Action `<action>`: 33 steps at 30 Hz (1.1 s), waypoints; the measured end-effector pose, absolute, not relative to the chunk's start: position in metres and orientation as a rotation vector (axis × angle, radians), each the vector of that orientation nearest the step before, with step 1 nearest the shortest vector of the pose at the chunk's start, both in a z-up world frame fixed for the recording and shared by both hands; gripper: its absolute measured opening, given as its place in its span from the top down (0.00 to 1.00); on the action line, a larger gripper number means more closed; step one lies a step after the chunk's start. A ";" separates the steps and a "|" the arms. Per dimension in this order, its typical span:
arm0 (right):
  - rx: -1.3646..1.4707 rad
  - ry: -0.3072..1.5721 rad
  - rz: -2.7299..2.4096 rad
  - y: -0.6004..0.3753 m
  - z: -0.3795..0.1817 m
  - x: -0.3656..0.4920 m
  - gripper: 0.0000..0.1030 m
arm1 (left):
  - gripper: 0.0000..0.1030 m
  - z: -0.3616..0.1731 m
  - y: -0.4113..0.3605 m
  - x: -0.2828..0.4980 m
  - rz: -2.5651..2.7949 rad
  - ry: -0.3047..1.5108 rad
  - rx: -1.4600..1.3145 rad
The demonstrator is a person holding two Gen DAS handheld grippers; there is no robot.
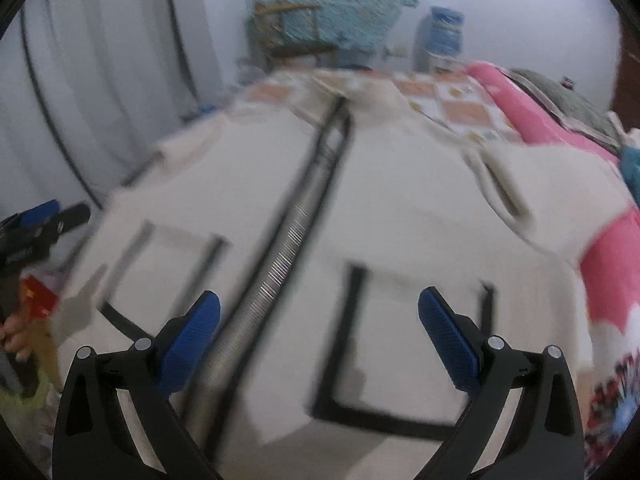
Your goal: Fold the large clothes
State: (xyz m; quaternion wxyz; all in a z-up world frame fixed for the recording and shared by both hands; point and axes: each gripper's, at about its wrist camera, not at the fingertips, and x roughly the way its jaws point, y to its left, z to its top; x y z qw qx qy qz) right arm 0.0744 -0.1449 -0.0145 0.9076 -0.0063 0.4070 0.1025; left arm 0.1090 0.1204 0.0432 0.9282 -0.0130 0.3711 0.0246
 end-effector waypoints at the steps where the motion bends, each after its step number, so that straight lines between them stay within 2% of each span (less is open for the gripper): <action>1: 0.002 0.828 0.242 -0.139 -0.009 0.080 0.06 | 0.07 0.052 0.136 0.118 0.068 0.755 -0.053; 5: 0.029 0.804 0.290 -0.121 -0.003 0.104 0.06 | 0.08 0.056 0.198 0.161 0.085 0.790 -0.220; 8: 0.040 0.830 0.297 -0.113 -0.013 0.124 0.06 | 0.10 0.031 0.246 0.196 0.089 0.866 -0.411; 9: 0.042 0.846 0.297 -0.110 -0.020 0.132 0.06 | 0.12 0.017 0.261 0.206 0.079 0.900 -0.505; 11: 0.036 0.869 0.295 -0.106 -0.030 0.140 0.06 | 0.23 -0.015 0.288 0.220 0.069 0.960 -0.683; 17: -0.013 0.933 0.280 -0.095 -0.051 0.157 0.07 | 0.25 -0.135 0.344 0.225 0.046 1.123 -1.256; 25: -0.076 1.013 0.210 -0.088 -0.068 0.168 0.06 | 0.25 -0.251 0.337 0.199 -0.097 1.187 -1.752; 30: -0.073 1.034 0.174 -0.082 -0.068 0.176 0.06 | 0.26 -0.280 0.316 0.207 -0.209 1.165 -1.861; 32: -0.076 1.035 0.170 -0.079 -0.067 0.177 0.06 | 0.35 -0.279 0.319 0.218 -0.223 1.146 -1.873; 33: -0.076 1.034 0.167 -0.078 -0.067 0.177 0.06 | 0.47 -0.277 0.320 0.222 -0.227 1.138 -1.876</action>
